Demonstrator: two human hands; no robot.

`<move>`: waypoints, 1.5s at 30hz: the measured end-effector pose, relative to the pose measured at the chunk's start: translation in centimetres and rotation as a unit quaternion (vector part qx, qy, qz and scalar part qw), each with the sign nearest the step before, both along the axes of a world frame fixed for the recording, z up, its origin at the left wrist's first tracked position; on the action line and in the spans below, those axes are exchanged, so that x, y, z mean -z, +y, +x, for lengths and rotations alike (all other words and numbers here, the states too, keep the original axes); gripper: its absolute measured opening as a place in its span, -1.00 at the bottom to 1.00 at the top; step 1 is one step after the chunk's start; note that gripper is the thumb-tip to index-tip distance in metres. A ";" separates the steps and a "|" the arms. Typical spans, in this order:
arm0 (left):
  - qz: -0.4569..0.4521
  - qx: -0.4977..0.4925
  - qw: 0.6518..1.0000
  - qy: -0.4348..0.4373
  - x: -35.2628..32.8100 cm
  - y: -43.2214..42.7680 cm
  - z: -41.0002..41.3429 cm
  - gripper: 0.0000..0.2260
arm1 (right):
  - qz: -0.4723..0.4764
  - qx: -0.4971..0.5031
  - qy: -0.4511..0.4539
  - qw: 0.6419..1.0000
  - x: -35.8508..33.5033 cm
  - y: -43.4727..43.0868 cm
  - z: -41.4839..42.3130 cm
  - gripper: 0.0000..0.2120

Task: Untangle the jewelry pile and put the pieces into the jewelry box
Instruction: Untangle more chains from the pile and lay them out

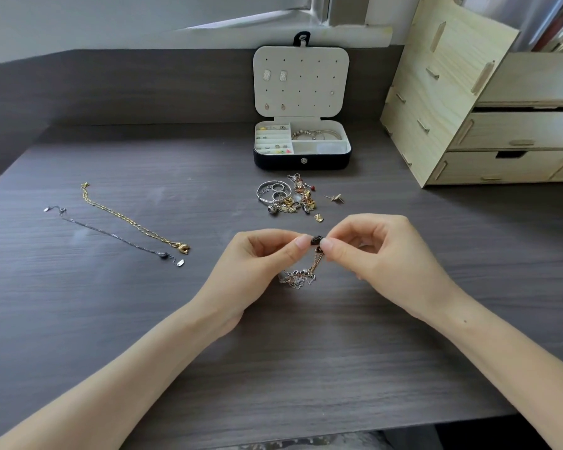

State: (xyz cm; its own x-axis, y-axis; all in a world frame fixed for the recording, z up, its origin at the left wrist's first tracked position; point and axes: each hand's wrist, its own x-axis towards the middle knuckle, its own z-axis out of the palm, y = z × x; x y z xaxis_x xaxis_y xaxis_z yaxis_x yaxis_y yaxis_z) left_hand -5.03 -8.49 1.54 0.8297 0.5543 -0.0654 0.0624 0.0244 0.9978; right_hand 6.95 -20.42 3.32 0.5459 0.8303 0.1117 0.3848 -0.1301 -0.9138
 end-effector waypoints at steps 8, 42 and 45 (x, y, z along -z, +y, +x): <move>0.093 0.074 0.993 -0.001 -0.1 1.3 -0.9 -0.80 | -0.003 -0.087 0.117 0.989 -0.6 -1.3 1.2 -0.89; 0.542 0.015 0.820 0.181 1.6 4.2 -0.8 -0.86 | -0.201 -0.118 -0.389 0.891 1.6 2.7 4.7 -0.93; 0.566 -0.006 0.809 0.159 1.9 4.4 -0.8 -0.90 | -0.209 -0.073 -0.393 0.892 1.8 2.5 4.9 -0.91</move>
